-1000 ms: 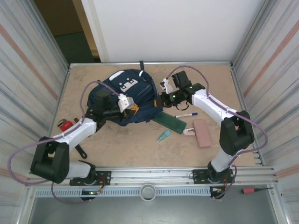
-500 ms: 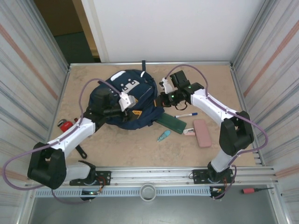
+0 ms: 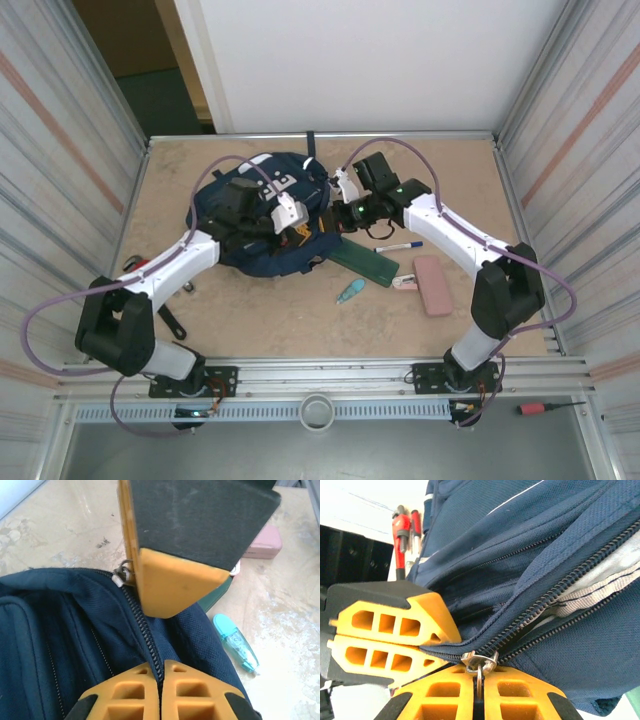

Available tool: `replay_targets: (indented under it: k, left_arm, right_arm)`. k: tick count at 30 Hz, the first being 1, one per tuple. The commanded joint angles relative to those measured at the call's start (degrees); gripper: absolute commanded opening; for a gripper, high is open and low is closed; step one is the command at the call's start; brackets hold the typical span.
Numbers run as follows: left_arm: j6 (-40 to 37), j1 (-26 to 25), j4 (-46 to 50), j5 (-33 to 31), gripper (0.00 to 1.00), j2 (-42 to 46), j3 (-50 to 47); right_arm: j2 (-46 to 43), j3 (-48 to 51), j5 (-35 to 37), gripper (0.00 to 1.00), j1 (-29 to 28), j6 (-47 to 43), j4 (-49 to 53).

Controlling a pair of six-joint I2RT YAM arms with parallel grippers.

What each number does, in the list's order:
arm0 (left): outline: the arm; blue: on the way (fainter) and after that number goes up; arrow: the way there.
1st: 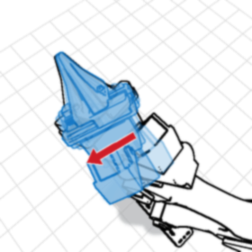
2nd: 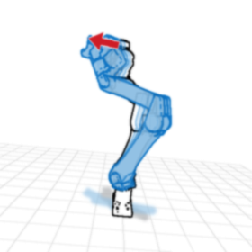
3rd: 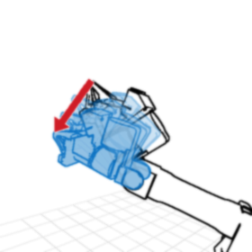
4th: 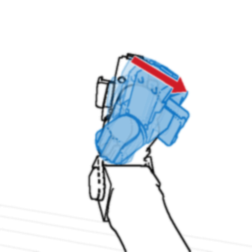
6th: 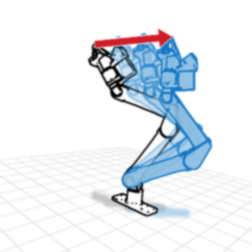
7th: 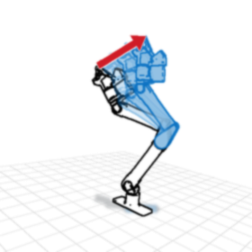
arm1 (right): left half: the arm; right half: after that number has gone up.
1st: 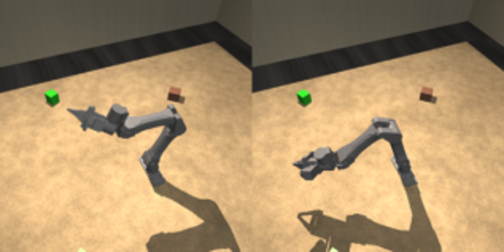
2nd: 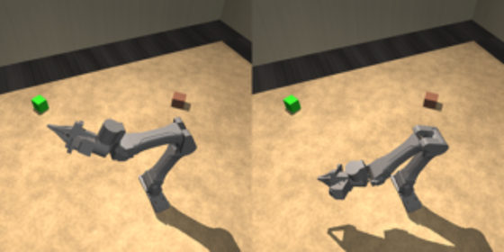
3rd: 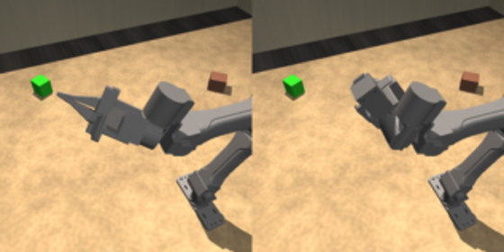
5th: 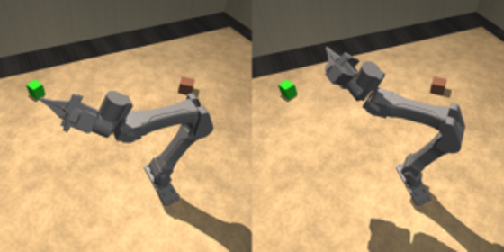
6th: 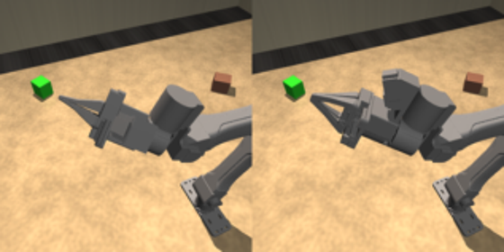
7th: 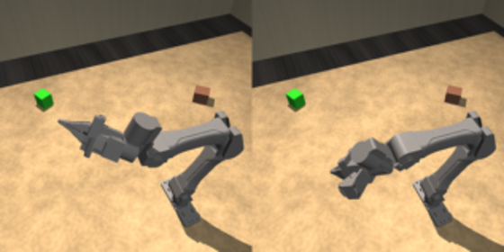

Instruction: Pack the student bag

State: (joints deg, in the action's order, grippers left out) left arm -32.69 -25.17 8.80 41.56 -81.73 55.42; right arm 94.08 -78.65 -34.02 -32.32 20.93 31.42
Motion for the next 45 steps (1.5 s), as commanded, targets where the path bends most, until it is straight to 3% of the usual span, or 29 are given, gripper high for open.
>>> replay_targets:
  k: [1, 5, 8, 11, 15, 19, 22, 26, 30, 35, 38, 41, 45]
  left_arm:
    - [0.62, 4.15, 0.84, 7.56, 0.00, 3.00, 0.03]
    - [5.66, 9.81, -9.01, 17.91, 0.00, 8.78, -6.01]
    - [11.34, 13.87, -17.89, 22.91, 0.00, 11.99, -10.37]
    - [12.26, 15.66, -18.79, 21.90, 0.00, 13.17, -11.53]
    - [11.23, 15.88, -14.52, 15.48, 0.00, 13.03, -10.41]
    - [8.20, 12.65, -8.13, 9.76, 0.32, 13.00, -8.22]
    - [6.32, 8.30, -2.99, 5.08, 0.48, 12.59, -5.51]
    - [8.23, 3.98, 0.78, 0.85, 0.59, 10.48, -1.54]
    - [7.92, 1.36, 3.95, -1.12, 0.63, 7.34, 1.02]
    - [6.84, 1.00, 5.30, -3.83, 0.59, 3.19, 2.57]
    - [5.93, 1.08, 5.26, -4.21, 0.49, 1.20, 2.95]
    - [5.88, 1.33, 5.18, -2.69, 0.32, -0.24, 3.29]
    - [7.32, 4.21, 2.79, 4.19, 0.03, 1.50, 1.71]
  right_arm:
    - [-3.21, -1.15, -2.96, 0.00, 3.65, -1.22, -0.71]
    - [-0.65, -0.27, -2.69, 0.00, 8.99, -3.85, 2.17]
    - [1.48, -0.68, -1.30, 0.00, 9.95, -3.85, 2.24]
    - [2.45, -1.75, -1.79, 0.00, 7.55, -3.15, 0.06]
    - [2.33, -3.87, -1.15, 0.00, 5.39, -2.80, -0.32]
    - [1.23, -5.07, -2.30, 0.00, 3.54, -1.45, -1.74]
    - [0.34, -5.95, -2.88, 0.00, 1.97, -0.51, -2.65]
    - [-0.37, -6.68, -2.73, 0.00, 0.32, 0.18, -3.24]
    - [-0.95, -6.78, -2.94, 0.00, -0.48, 0.95, -3.89]
    - [-2.00, -6.35, -3.45, 0.00, -1.44, 1.52, -4.42]
    - [-2.48, -5.19, -4.21, 0.00, -1.74, 2.26, -5.58]
    - [-2.54, -4.20, -4.43, 0.00, -1.76, 2.56, -6.37]
    - [-2.03, -2.39, -3.70, 0.00, 0.33, 1.57, -6.19]
